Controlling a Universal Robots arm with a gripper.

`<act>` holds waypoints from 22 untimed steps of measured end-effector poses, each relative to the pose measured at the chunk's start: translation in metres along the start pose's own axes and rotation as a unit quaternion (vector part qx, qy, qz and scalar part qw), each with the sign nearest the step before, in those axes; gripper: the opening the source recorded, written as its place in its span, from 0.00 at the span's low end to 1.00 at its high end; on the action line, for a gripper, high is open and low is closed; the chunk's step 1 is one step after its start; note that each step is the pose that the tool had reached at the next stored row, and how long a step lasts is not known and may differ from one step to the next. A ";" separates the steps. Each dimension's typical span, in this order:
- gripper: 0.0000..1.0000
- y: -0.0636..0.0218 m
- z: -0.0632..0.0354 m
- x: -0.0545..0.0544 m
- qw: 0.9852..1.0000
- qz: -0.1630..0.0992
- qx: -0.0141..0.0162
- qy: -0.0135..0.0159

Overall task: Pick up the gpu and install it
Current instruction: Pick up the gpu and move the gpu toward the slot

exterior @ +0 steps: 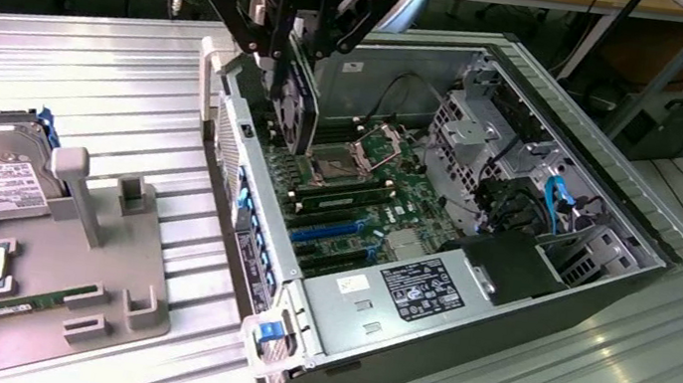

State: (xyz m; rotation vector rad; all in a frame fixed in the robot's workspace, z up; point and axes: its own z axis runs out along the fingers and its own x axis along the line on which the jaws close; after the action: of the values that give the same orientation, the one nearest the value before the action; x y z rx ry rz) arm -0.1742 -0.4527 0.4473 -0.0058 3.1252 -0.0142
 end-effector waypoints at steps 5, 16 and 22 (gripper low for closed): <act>0.27 0.0000 0.0001 -0.005 1.000 0.000 0.000 0.000; 0.27 -0.0001 0.0004 -0.018 1.000 0.000 0.000 0.000; 0.27 -0.0001 0.0005 -0.025 1.000 0.000 0.000 0.000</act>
State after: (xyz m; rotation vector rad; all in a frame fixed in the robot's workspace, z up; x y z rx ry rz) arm -0.1489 -0.4527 0.4472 -0.0059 3.1252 -0.0143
